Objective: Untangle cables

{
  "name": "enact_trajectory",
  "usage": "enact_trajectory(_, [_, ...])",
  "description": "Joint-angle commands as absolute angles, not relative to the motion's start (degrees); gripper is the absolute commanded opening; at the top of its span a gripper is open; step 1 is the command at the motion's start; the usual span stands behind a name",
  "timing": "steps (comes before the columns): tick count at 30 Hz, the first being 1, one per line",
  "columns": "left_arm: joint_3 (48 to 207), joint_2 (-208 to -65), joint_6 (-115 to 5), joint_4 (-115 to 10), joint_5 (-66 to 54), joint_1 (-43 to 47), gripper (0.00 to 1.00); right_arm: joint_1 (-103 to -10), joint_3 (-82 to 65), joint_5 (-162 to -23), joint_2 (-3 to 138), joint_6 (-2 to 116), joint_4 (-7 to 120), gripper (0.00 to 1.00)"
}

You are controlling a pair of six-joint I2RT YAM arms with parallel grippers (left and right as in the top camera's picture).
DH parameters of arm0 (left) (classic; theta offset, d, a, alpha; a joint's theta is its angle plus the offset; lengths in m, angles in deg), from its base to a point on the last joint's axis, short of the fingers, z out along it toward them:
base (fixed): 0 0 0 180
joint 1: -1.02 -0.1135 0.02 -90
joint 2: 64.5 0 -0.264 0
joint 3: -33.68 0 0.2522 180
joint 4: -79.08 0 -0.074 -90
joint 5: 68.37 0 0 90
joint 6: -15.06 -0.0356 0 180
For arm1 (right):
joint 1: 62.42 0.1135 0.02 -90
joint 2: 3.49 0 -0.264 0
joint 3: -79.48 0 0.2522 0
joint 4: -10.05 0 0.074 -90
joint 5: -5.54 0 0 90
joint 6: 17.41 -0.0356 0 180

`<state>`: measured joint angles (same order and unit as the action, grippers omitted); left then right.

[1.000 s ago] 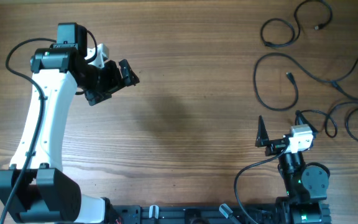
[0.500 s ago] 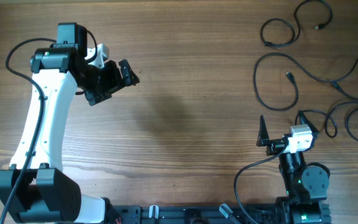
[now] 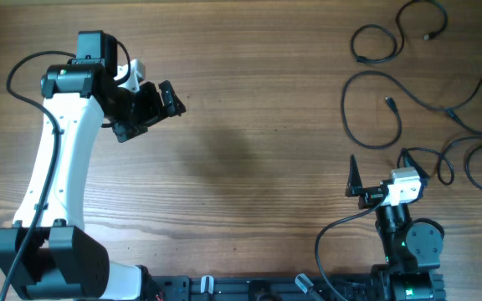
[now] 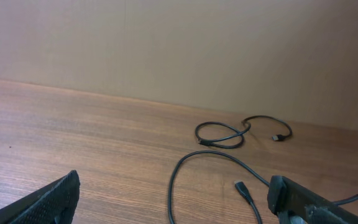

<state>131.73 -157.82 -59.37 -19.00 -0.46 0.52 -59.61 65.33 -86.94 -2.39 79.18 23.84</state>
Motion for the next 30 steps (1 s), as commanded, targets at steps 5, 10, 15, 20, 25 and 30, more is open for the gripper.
enact_trajectory(5, [131.49,-155.31,-60.00,-18.54,4.28,2.95,1.00,-59.87,65.40,-86.83,-3.29,79.94,23.73,1.00])
enact_trajectory(10, [122.61,-143.59,-64.66,-26.87,4.57,4.28,1.00,-59.87,65.40,-86.81,-3.29,79.96,23.73,1.00])
enact_trajectory(15, [109.57,-124.38,-70.73,-34.67,2.23,4.22,1.00,-59.87,65.40,-86.83,-3.29,79.96,23.73,1.00])
enact_trajectory(20, [104.41,-98.59,-71.96,-36.40,2.14,4.24,1.00,-59.87,65.40,-86.83,-3.29,79.94,23.73,1.00])
enact_trajectory(25, [101.26,-91.73,-71.98,-38.13,1.77,4.22,1.00,-59.87,65.40,-86.81,-3.29,79.94,23.73,1.00])
enact_trajectory(30, [87.99,-84.30,-71.94,-54.50,1.75,3.85,1.00,-59.87,65.40,-86.83,-3.29,79.96,23.73,1.00])
